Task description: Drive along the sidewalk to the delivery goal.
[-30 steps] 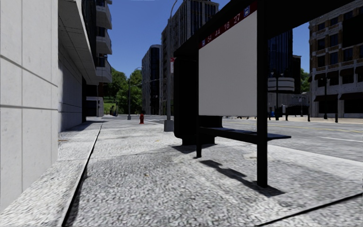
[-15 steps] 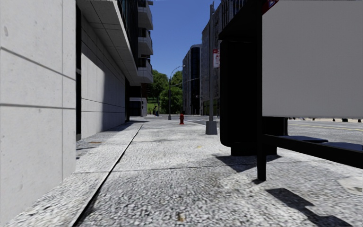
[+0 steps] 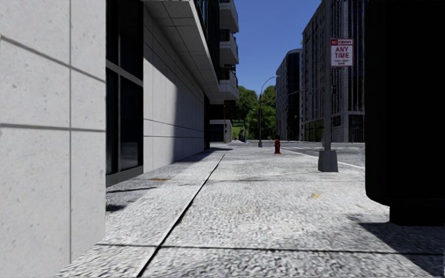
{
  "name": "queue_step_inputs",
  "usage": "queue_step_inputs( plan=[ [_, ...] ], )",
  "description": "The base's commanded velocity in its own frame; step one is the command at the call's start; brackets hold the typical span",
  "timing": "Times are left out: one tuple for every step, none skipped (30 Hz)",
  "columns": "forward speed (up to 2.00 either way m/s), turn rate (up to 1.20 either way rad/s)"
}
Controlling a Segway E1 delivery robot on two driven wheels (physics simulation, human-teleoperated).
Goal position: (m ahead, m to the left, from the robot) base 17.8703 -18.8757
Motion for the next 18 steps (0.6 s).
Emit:
queue_step_inputs(
  plan=[
    [2.00,0.43],
    [2.00,0.19],
    [2.00,0.00],
    [2.00,0.00],
    [2.00,0.00],
    [2.00,0.00],
    [2.00,0.00],
    [2.00,0.00],
    [2.00,0.00],
    [2.00,0.00],
    [2.00,0.00],
    [2.00,0.00],
    [2.00,0.00],
    [2.00,0.00],
    [2.00,0.00],
    [2.00,0.00],
    [2.00,0.00],
    [2.00,0.00]
  ],
)
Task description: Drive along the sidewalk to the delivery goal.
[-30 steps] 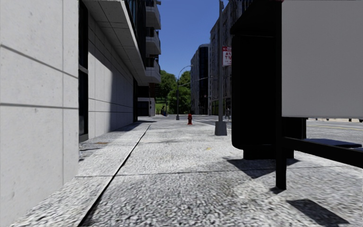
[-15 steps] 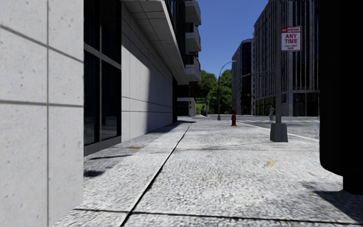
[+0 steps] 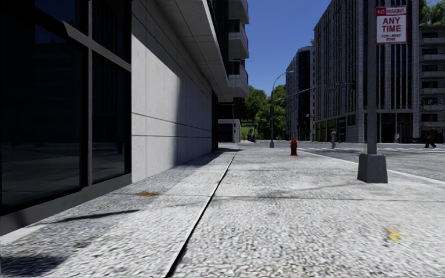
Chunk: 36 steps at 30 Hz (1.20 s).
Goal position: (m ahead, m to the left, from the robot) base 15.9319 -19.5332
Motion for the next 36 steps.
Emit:
queue_step_inputs(
  plan=[
    [2.00,0.00],
    [2.00,0.00],
    [2.00,0.00],
    [2.00,-0.02],
    [2.00,-0.05],
    [2.00,-0.05],
    [2.00,-0.06],
    [2.00,-0.06],
    [2.00,-0.06],
    [2.00,-0.06],
    [2.00,0.00],
    [2.00,0.00],
    [2.00,0.00],
    [2.00,0.00],
    [2.00,0.00],
    [2.00,0.00],
    [2.00,0.00],
    [2.00,0.00],
    [2.00,0.00],
    [2.00,0.00],
    [2.00,0.00],
    [2.00,0.00],
    [2.00,0.00],
    [2.00,0.00],
    [2.00,0.00],
    [2.00,0.00],
    [2.00,0.00],
    [2.00,0.00],
    [2.00,0.00],
    [2.00,0.00],
    [2.00,0.00],
    [2.00,0.00],
    [2.00,0.00],
    [2.00,0.00],
    [2.00,0.00],
    [2.00,0.00]
  ],
)
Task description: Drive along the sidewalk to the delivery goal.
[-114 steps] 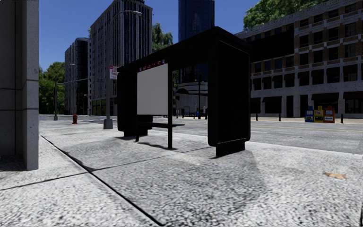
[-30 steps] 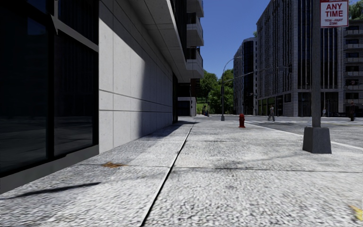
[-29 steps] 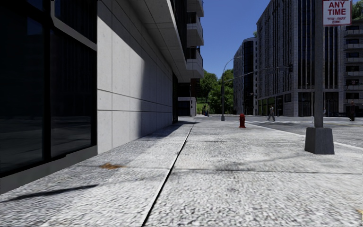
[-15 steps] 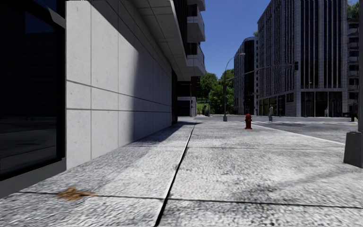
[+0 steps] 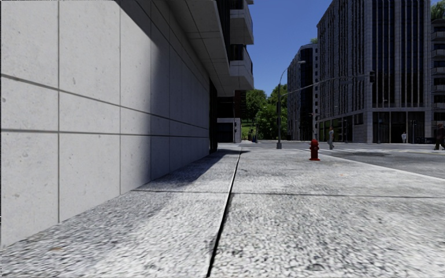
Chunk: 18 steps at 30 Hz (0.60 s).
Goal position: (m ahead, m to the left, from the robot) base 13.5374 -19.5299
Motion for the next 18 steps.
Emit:
queue_step_inputs(
  plan=[
    [2.00,0.00],
    [2.00,0.00],
    [2.00,0.00],
    [2.00,0.00],
    [2.00,0.00],
    [2.00,0.00],
    [2.00,0.00],
    [2.00,0.00],
    [2.00,-0.63],
    [2.00,-0.81],
    [2.00,-0.81],
    [2.00,-0.84],
    [2.00,-0.85],
    [2.00,-0.86],
    [2.00,-0.86],
    [2.00,-0.86],
    [2.00,-0.86],
    [2.00,-0.76]
  ],
)
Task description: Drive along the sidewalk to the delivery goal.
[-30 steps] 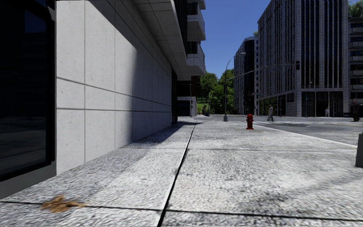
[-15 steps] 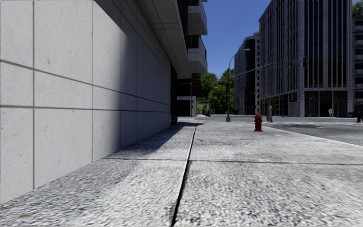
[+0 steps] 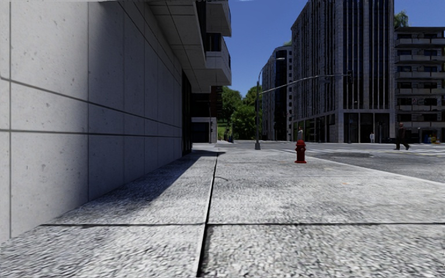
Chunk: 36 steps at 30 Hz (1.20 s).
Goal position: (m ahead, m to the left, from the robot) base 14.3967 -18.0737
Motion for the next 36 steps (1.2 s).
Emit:
queue_step_inputs(
  plan=[
    [2.00,-0.76],
    [2.00,0.00],
    [2.00,0.00],
    [2.00,0.00],
    [2.00,0.00],
    [2.00,0.00],
    [2.00,0.00],
    [2.00,0.00],
    [2.00,0.00],
    [2.00,0.00],
    [2.00,0.00],
    [2.00,0.00],
    [2.00,0.00],
    [2.00,0.00],
    [2.00,0.00],
    [2.00,0.00],
    [2.00,0.00],
    [2.00,0.00],
    [2.00,0.00],
    [2.00,0.00],
    [2.00,0.00],
    [2.00,0.00],
    [2.00,0.00],
    [2.00,0.00],
    [2.00,0.00],
    [2.00,0.00],
    [2.00,0.00],
    [2.00,0.00],
    [2.00,0.00],
    [2.00,0.00],
    [2.00,0.00],
    [2.00,0.00],
    [2.00,0.00],
    [2.00,0.00],
    [2.00,0.00],
    [2.00,0.00]
  ],
)
